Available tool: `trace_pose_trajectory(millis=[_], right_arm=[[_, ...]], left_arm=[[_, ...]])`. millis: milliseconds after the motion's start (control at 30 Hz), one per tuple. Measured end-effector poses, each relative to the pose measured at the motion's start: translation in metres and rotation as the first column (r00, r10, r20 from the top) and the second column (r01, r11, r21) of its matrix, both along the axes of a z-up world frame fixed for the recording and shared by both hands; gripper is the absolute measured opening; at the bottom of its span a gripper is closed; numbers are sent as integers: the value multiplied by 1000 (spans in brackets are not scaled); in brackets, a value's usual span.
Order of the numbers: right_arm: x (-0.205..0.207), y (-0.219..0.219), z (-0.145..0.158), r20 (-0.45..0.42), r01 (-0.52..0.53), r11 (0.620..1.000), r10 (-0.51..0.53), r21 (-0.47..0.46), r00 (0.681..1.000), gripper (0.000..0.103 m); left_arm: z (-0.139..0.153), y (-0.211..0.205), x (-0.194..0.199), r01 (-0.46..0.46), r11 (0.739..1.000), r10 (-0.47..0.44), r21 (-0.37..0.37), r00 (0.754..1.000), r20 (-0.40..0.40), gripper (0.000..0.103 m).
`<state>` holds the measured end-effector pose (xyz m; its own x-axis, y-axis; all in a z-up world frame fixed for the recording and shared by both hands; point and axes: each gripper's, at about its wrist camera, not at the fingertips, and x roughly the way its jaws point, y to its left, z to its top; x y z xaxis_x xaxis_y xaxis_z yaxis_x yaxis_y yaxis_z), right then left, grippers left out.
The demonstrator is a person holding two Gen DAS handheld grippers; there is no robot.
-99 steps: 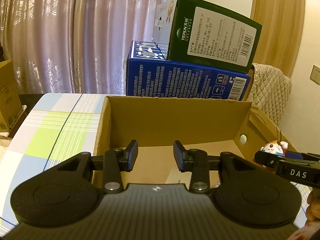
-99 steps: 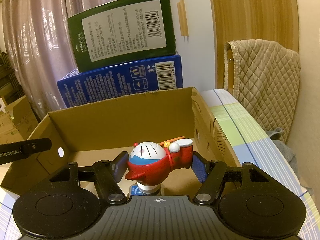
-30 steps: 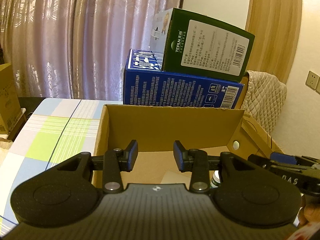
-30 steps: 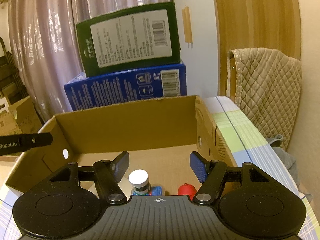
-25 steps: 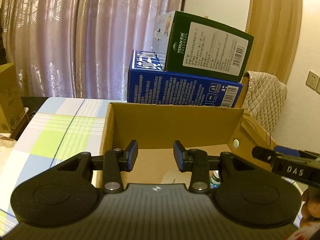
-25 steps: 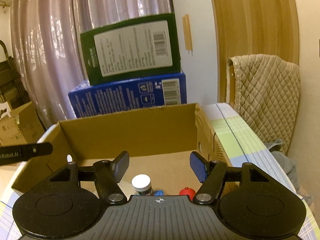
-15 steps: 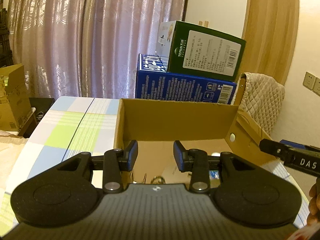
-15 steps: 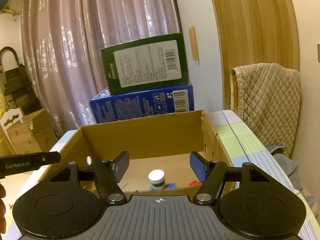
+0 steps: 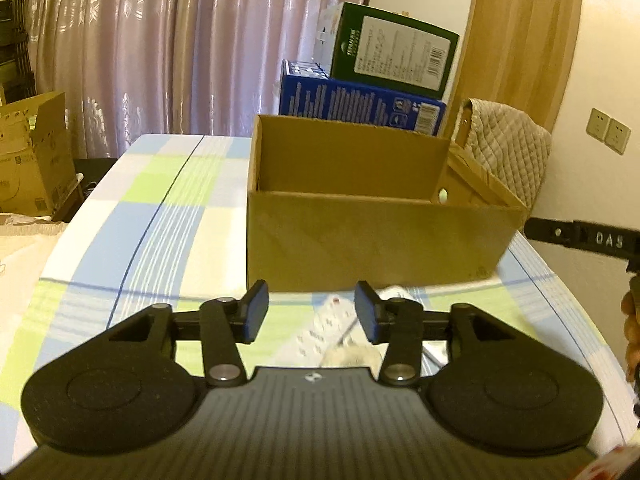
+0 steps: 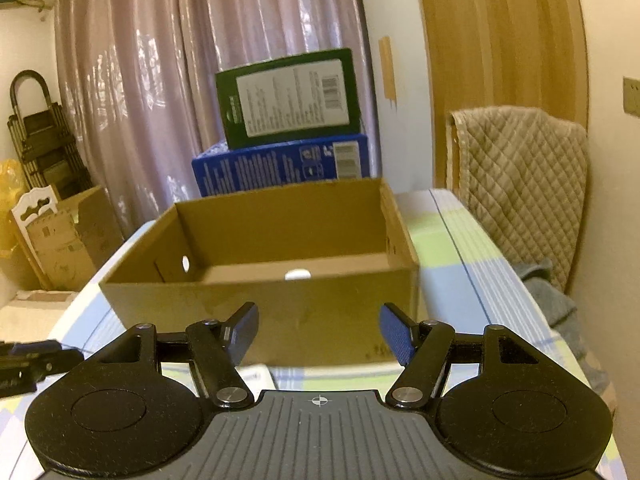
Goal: Organize rigid objects
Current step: 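Withdraw both grippers from the box back toward the remaining items, then reach the right gripper to the white Midea remote while the left gripper reaches the white round plug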
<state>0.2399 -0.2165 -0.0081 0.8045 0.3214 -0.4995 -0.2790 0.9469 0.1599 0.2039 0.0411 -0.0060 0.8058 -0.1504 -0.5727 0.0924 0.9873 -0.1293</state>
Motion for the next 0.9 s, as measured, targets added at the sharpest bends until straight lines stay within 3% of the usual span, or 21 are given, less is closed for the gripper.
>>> trace_pose_trajectory(millis=[200,433,900], right_arm=[[-23,-6,-18,-87,-59,998,56,-26,995,64],[-32,-7,-43,-188,-120,992,110,-45,976,64],[-14,9,-59,-244,-168,982,143,-85,959,64]], left_arm=[[-18,-13,-27,16,997,-16,76,1000,0,68],[-33,-18,-32,37,997,-34,73,999,-39,72],[-59,-24,-9,69,997,-67,15,992,-107,69]])
